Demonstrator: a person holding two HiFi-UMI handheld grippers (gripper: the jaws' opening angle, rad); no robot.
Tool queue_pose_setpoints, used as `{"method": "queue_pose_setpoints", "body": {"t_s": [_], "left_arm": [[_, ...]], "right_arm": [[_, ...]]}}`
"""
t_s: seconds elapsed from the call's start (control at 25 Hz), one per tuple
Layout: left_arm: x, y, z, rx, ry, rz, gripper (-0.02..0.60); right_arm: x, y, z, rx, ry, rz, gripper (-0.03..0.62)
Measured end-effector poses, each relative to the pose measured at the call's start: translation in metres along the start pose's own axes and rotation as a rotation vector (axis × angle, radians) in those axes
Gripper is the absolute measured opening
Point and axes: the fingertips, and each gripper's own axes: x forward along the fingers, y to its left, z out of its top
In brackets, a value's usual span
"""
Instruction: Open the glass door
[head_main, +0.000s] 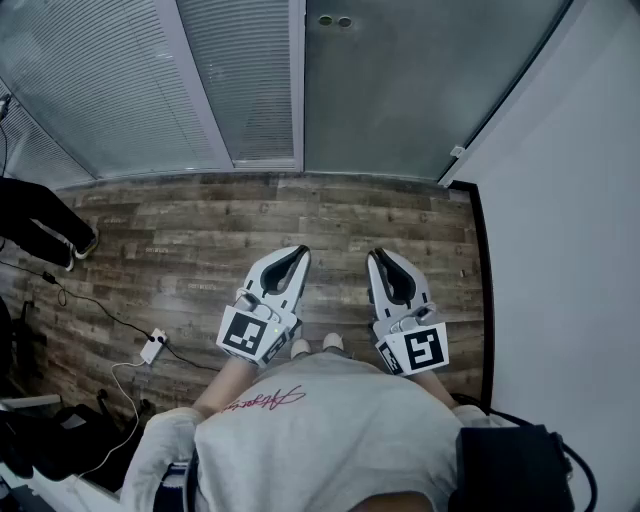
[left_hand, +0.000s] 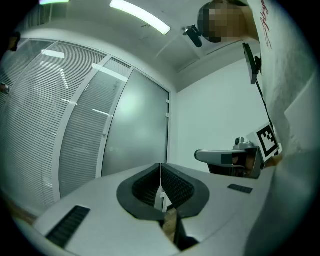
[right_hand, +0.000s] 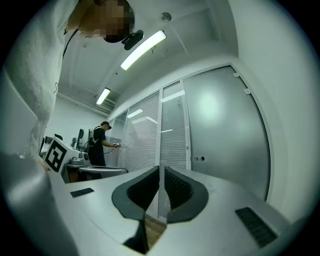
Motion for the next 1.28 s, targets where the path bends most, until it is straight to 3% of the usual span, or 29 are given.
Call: {"method": "queue_pose_setpoints", "body": {"t_s": [0.2, 0.72, 0.84, 1.28], "left_arm": [[0.001, 0.004, 0.0, 0.025, -0.011, -0.003, 0.017], [0.004, -0.002, -0.004, 0.004, -0.001, 0.007, 0.018], [0.007, -0.004, -0.002, 0.009, -0.008, 0.002, 0.017], [0.036, -0.016, -0.001, 0.013, -0.021, 0.043, 0.018]], "right_arm": [[0.004, 0.002, 0.001, -0.003, -0.006, 0.002, 0.044], [-0.001, -0.002, -0.001, 0.013, -0.013, -0.002, 0.044], [-0.002, -0.004, 0.004, 0.01, -0.053, -0.004, 0.044], [-0.004, -0.034, 0.004, 0.004, -0.069, 0.035, 0.044]]}}
